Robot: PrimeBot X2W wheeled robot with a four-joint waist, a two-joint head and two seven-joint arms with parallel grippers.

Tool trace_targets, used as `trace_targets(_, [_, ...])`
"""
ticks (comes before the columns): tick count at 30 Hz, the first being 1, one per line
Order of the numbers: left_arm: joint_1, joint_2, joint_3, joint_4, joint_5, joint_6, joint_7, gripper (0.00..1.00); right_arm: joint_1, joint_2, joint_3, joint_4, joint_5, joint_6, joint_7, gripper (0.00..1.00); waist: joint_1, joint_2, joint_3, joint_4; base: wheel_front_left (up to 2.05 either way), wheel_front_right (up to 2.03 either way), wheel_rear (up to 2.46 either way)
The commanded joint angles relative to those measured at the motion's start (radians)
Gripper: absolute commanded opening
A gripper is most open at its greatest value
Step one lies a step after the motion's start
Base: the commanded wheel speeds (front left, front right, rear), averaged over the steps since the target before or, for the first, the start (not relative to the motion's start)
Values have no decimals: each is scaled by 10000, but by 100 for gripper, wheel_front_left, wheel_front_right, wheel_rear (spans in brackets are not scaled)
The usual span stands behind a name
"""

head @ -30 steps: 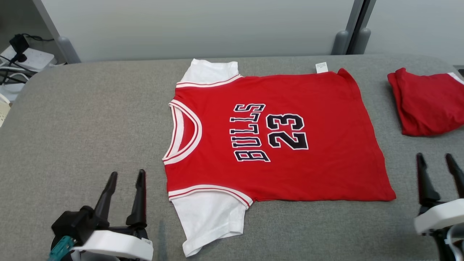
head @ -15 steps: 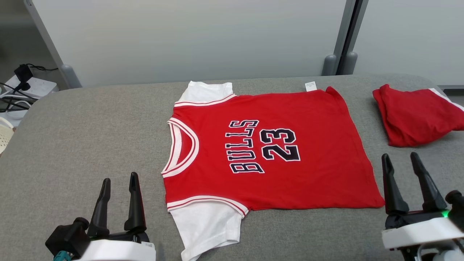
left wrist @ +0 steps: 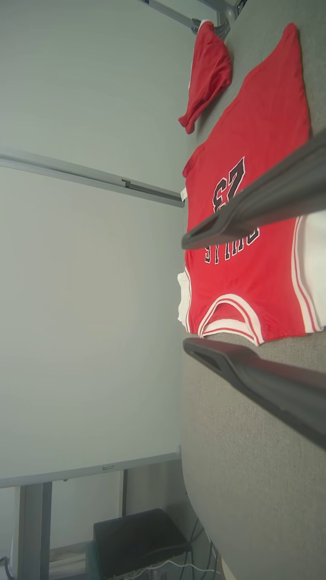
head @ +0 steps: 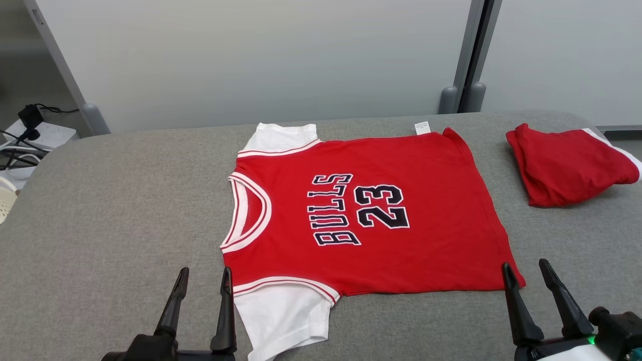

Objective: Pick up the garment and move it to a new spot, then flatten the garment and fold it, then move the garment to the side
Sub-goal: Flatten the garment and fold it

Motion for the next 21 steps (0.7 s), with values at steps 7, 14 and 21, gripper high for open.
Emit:
trace_targets(7, [-23, 19, 77, -415, 750, 487, -58, 100, -138, -204, 115, -381, 43, -2, -61, 100, 0, 0, -79, -70, 0, 0, 0])
trace_targets(14, [1, 19, 52, -325, 712, 572, -58, 100, -122, -168, 124, -418, 59, -2, -61, 100, 0, 0, -102, -22, 0, 0, 0])
trace_targets(21, [-84, 19, 98, -222, 675, 532, -59, 100, -144, -148, 165, -371, 113, -2, -61, 100, 0, 0, -84, 17, 0, 0, 0])
